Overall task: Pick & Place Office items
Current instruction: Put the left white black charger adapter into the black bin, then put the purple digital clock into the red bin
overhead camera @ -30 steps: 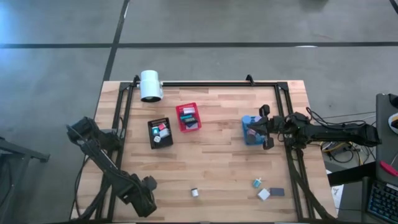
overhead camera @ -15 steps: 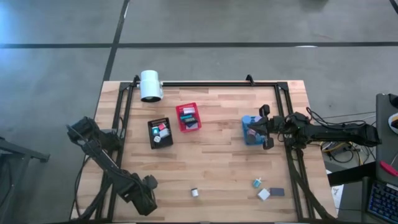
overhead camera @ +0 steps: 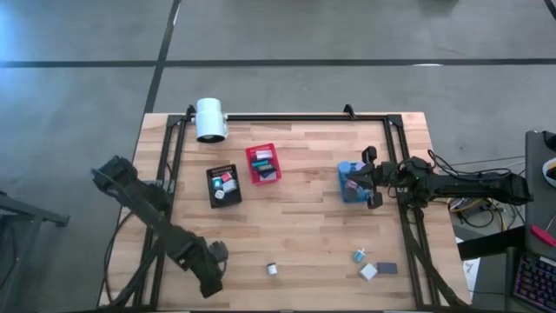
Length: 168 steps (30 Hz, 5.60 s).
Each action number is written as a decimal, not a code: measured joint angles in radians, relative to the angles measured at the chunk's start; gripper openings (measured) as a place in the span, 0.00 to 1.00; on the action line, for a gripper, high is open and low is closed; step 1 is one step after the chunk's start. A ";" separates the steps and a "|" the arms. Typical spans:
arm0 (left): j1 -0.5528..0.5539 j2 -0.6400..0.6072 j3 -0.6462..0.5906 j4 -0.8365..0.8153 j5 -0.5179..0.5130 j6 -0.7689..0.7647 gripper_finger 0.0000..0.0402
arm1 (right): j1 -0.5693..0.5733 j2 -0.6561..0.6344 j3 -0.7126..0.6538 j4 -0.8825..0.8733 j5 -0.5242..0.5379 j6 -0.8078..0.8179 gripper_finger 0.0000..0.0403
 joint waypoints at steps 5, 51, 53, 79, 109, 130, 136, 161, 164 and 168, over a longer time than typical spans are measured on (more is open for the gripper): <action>0.114 -0.120 -0.002 0.000 -0.064 0.204 0.32 | 0.000 0.000 0.000 -0.001 0.000 0.002 0.02; 0.781 -1.368 -0.846 0.559 -0.368 0.876 0.32 | 0.000 0.001 0.000 -0.071 -0.002 0.048 0.02; 0.781 -1.382 -0.850 0.560 -0.368 0.876 0.32 | 0.000 0.001 0.000 -0.083 -0.001 0.048 0.02; 0.783 -0.968 -0.087 -0.108 -0.520 0.959 0.32 | 0.000 0.002 0.000 -0.079 -0.001 0.044 0.02; 0.783 -0.636 -0.251 -0.248 -0.371 0.753 0.32 | 0.000 0.001 0.000 -0.081 0.049 0.045 0.02; 0.784 -0.379 -0.250 -0.229 -0.320 0.763 0.53 | 0.000 0.001 0.000 -0.081 0.052 0.052 0.02; 0.783 -0.403 -0.219 -0.251 -0.285 0.770 0.73 | 0.000 0.001 0.000 -0.081 0.051 0.052 0.02; 0.785 -0.888 -0.224 0.283 -0.307 1.262 0.03 | 0.000 0.002 -0.001 -0.080 0.053 0.045 0.02; 0.785 -0.934 -0.317 0.431 -0.306 1.270 0.03 | 0.000 0.001 0.000 -0.080 0.053 0.044 0.02; 0.785 -1.007 -0.483 0.637 -0.281 1.250 0.01 | 0.000 0.001 -0.001 -0.080 0.054 0.045 0.02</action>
